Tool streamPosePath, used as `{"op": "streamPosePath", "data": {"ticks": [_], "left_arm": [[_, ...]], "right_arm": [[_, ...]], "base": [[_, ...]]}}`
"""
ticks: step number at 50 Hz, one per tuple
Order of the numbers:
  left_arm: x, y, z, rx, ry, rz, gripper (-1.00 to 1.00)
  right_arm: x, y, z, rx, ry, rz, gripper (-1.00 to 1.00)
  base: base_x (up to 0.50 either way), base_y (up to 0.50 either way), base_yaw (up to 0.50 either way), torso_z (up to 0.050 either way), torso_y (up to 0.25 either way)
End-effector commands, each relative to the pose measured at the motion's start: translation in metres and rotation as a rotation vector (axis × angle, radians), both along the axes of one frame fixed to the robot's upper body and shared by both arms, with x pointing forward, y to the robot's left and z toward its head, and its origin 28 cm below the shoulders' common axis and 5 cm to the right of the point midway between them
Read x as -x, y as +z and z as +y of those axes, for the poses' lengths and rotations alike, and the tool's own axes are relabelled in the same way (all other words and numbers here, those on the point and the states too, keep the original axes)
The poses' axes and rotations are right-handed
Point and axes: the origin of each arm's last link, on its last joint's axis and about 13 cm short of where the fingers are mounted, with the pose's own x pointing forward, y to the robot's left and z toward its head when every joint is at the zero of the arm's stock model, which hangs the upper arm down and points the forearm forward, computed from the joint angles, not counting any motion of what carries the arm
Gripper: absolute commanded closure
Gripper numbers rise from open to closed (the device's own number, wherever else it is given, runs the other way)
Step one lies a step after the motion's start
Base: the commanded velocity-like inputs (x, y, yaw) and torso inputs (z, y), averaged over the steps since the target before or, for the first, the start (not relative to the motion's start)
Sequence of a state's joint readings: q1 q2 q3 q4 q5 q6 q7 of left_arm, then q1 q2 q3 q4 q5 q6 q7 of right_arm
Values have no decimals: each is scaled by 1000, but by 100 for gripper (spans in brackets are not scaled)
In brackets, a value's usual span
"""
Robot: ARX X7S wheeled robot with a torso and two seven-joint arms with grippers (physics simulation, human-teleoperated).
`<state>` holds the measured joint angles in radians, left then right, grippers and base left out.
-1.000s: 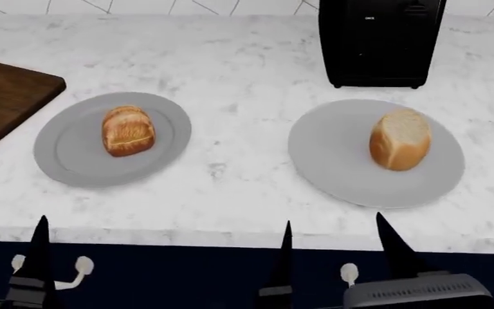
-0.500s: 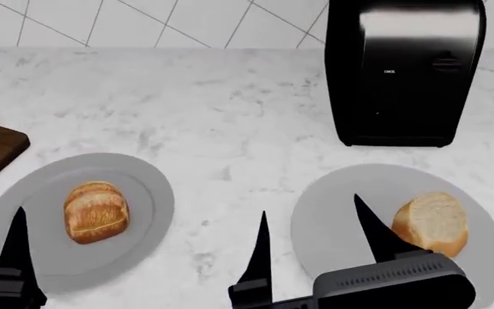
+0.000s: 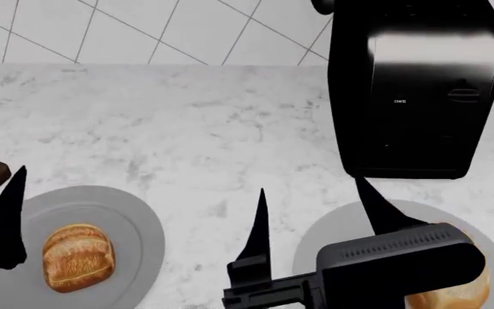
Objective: Place all breads on the cutting board.
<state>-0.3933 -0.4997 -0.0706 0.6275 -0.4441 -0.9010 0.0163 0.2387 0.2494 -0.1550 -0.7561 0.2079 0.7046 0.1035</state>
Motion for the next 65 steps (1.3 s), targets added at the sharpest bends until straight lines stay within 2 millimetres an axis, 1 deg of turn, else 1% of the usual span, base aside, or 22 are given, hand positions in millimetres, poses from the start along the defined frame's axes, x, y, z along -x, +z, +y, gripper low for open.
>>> {"op": "streamPosePath", "data": {"ticks": [1,3,4,9,14,17,20,25,28,31,34,37,44,49,51,57,60,62,65], "left_arm": [[-24,51,25,-114,-154,184,-100],[-27,63,31,-156,-206,219,-100],[-27,68,33,-161,-202,222,-100],[-31,83,39,-212,-224,307,-100],[-33,88,42,-284,-255,438,-100],[-34,105,39,-330,-265,477,-100],[-38,118,36,-370,-263,494,-100],[-52,124,31,-443,-266,531,-100],[-55,129,24,-482,-283,548,-100],[-55,126,19,-499,-329,585,-100],[-57,124,21,-519,-349,588,-100],[-57,124,18,-547,-384,602,-100],[-56,124,0,-638,-487,611,-100],[-50,118,-7,-696,-562,610,-100],[-47,120,-10,-707,-580,606,-100],[-47,114,-17,-731,-608,614,-100],[-50,109,-20,-740,-616,625,-100],[-58,103,-23,-744,-614,627,-100],[-66,90,-25,-749,-625,654,-100]], "right_arm": [[-2,12,-2,8,-5,-7,-100],[-1,13,-2,6,-4,-12,-100],[0,13,-3,1,-1,-11,-100],[2,12,-2,-4,6,-8,-100],[2,12,-2,-6,15,-6,-100],[2,11,-1,-8,23,-7,-100],[3,11,-1,-11,27,-9,-100],[3,8,-2,-11,33,-6,-100],[3,10,-1,-8,36,-7,-100],[1,7,-1,-10,36,2,-100],[2,8,0,-7,39,0,-100],[2,7,1,-8,42,2,-100],[2,6,1,-8,45,9,-100],[1,5,0,-10,41,13,-100],[2,5,0,-11,40,13,-100],[2,4,0,-13,42,13,-100],[2,4,0,-15,45,12,-100],[2,5,0,-15,45,12,-100],[3,4,-1,-18,42,13,-100]], "base": [[0,0,0,0,0],[0,0,0,0,0],[0,0,0,0,0],[0,0,0,0,0],[0,0,0,0,0],[0,0,0,0,0],[0,0,0,0,0],[0,0,0,0,0],[0,0,0,0,0],[0,0,0,0,0],[0,0,0,0,0],[0,0,0,0,0],[0,0,0,0,0],[0,0,0,0,0],[0,0,0,0,0],[0,0,0,0,0],[0,0,0,0,0],[0,0,0,0,0],[0,0,0,0,0]]}}
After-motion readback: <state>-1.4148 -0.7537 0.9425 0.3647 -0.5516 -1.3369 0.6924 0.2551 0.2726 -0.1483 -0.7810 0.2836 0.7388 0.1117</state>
